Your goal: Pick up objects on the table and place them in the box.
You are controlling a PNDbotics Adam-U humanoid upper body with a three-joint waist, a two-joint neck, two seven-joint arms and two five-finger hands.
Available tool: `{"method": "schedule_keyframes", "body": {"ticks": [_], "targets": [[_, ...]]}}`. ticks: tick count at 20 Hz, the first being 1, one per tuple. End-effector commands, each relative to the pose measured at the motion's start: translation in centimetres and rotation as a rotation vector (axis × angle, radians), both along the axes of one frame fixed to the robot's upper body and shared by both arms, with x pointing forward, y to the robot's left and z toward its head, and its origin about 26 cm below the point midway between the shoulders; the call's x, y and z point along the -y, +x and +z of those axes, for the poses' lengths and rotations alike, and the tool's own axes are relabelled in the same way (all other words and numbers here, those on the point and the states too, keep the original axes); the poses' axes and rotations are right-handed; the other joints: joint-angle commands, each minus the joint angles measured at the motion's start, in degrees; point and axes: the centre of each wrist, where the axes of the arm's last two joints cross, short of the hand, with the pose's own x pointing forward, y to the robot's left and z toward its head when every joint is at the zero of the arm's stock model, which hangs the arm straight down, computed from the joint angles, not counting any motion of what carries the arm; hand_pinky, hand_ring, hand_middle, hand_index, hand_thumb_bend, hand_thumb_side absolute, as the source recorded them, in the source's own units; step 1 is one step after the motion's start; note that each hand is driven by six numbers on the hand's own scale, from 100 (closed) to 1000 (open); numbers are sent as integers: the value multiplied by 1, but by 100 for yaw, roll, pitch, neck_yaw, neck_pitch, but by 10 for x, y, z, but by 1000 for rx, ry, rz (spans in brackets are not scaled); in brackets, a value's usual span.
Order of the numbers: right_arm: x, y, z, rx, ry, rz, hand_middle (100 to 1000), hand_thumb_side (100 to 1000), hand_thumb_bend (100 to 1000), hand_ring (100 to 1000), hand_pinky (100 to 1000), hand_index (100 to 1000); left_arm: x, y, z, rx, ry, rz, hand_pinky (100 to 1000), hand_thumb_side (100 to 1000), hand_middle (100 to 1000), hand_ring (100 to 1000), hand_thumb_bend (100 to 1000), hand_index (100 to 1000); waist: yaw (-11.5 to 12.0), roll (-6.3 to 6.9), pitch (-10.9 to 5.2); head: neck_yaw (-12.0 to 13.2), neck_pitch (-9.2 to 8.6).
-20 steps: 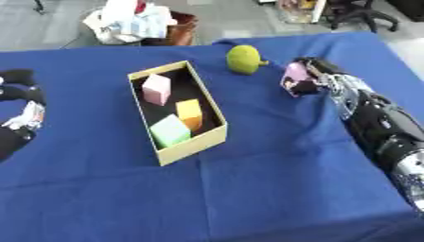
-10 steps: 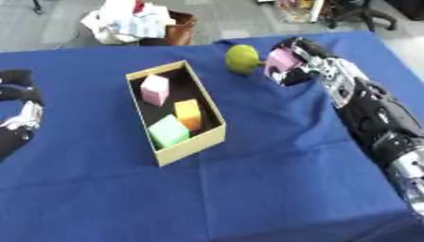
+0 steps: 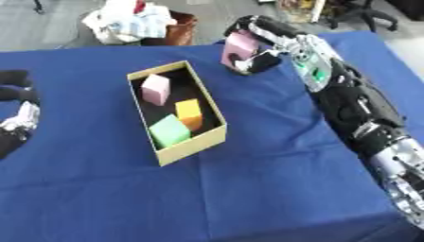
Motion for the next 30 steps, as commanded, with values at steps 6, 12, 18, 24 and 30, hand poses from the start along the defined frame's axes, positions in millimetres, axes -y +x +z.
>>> {"method": "schedule_keyframes", "body": {"ticks": [6,12,18,24,30], "targets": [[-52,-6,7,-27,-108,238,845,272,100,679,637,953,2,-1,12,42,4,-17,800,620,696,669,104,834,69,38,-11,-96,-93],[-69,-12,10,-9,-171,365,913,429,100,831,768,996,2,-1,12,41,3,-18,800,621,695,668,104,834,81,42,-10,-122,-92],[-77,-18,22,59,-234,438,1000,565,100,1000,1000,1000,2,-1,11,39,2,-19,800,623,694,664,103,834,81,39,-14,-137,-94],[-80,-20,33,96,-357,445,1000,493,100,1000,1000,1000,2,-1,12,40,2,-18,801,622,694,666,104,834,81,38,-13,-139,-94],[-82,-23,38,156,-523,432,1000,209,100,1000,1000,1000,2,-1,11,40,3,-19,801,623,694,666,104,834,77,35,-11,-151,-102]]}}
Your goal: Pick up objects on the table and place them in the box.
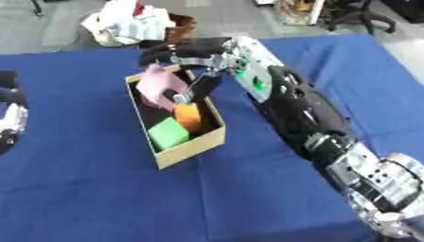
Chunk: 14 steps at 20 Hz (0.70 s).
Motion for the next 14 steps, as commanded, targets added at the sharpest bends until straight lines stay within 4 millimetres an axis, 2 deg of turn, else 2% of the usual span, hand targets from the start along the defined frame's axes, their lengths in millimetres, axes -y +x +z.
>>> {"method": "schedule_keyframes", "body": {"ticks": [1,5,8,10,14], "targets": [[0,-2,21,89,-186,90,1000,218,100,1000,1000,1000,0,-1,8,30,8,-9,801,623,694,666,104,834,-2,34,-11,-18,-69],[0,-2,22,136,-208,85,1000,217,100,1000,1000,1000,0,-1,8,31,8,-10,801,623,693,666,103,834,-1,35,-11,-24,-73],[10,2,22,133,-163,44,1000,184,100,1000,1000,1000,0,-1,8,31,6,-9,801,623,693,665,103,834,3,39,-9,-21,-86],[23,8,20,110,-116,-17,1000,155,100,1000,1000,1000,0,-1,8,29,7,-6,801,625,693,665,103,834,2,39,-7,-16,-92],[62,22,12,18,48,-207,1000,125,100,1000,1000,1000,0,-1,8,29,8,-6,802,625,693,665,102,834,0,40,4,-6,-108]]}}
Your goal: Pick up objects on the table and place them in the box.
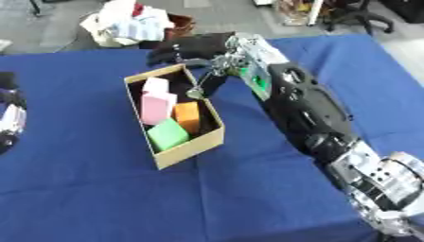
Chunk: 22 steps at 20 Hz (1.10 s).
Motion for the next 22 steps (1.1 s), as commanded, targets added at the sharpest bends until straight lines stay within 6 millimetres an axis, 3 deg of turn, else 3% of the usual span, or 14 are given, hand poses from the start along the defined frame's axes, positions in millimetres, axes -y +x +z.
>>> {"method": "schedule_keyframes", "body": {"ticks": [1,7,8,9,15,17,22], "targets": [[36,12,11,-25,113,-142,1000,128,100,1000,1000,1000,0,-1,8,30,8,-6,802,625,693,665,103,834,0,40,7,1,-88],[88,21,-7,-127,300,-401,1000,209,100,1000,1000,1000,-1,-1,8,30,13,-5,802,626,693,665,102,834,17,43,41,-3,-97],[94,21,-10,-136,328,-435,1000,156,100,1000,1000,1000,-1,-1,8,31,14,-6,802,624,693,665,100,834,25,43,46,-7,-99],[99,22,-12,-142,356,-467,1000,229,100,1000,1000,1000,0,-1,9,31,14,-7,802,626,693,665,102,834,33,43,52,-13,-104],[114,22,-28,-165,427,-587,1000,227,100,1000,989,1000,2,0,11,38,18,-18,802,626,693,665,102,835,115,60,100,-63,-151],[116,22,-33,-173,423,-615,1000,296,100,1000,989,1000,3,0,12,40,19,-23,802,625,693,665,102,835,160,72,116,-95,-176],[125,21,-46,-164,422,-729,1000,239,100,997,969,1000,5,0,14,48,18,-33,802,623,693,665,102,835,268,104,153,-179,-241]]}}
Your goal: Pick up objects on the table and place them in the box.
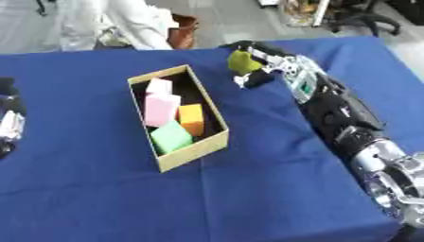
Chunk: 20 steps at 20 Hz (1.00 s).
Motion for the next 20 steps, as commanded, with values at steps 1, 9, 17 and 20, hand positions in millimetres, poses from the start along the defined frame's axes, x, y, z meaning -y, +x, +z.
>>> {"method": "schedule_keyframes", "body": {"ticks": [1,9,17,20], "targets": [[17,2,11,41,-19,-110,1000,231,100,995,965,1000,2,-1,11,38,10,-14,802,623,693,665,102,835,27,107,5,-65,-114],[25,-1,-4,61,-116,-278,931,198,100,912,892,1000,3,-1,10,34,11,-20,802,627,693,664,100,835,26,126,9,-104,-118],[20,0,4,257,-157,-321,377,154,100,537,669,532,2,-1,10,34,8,-18,803,630,692,663,100,835,8,111,-20,-112,-117],[17,0,12,375,-140,-323,282,132,100,491,627,434,2,-1,10,33,7,-16,803,631,692,663,100,835,0,100,-30,-115,-111]]}}
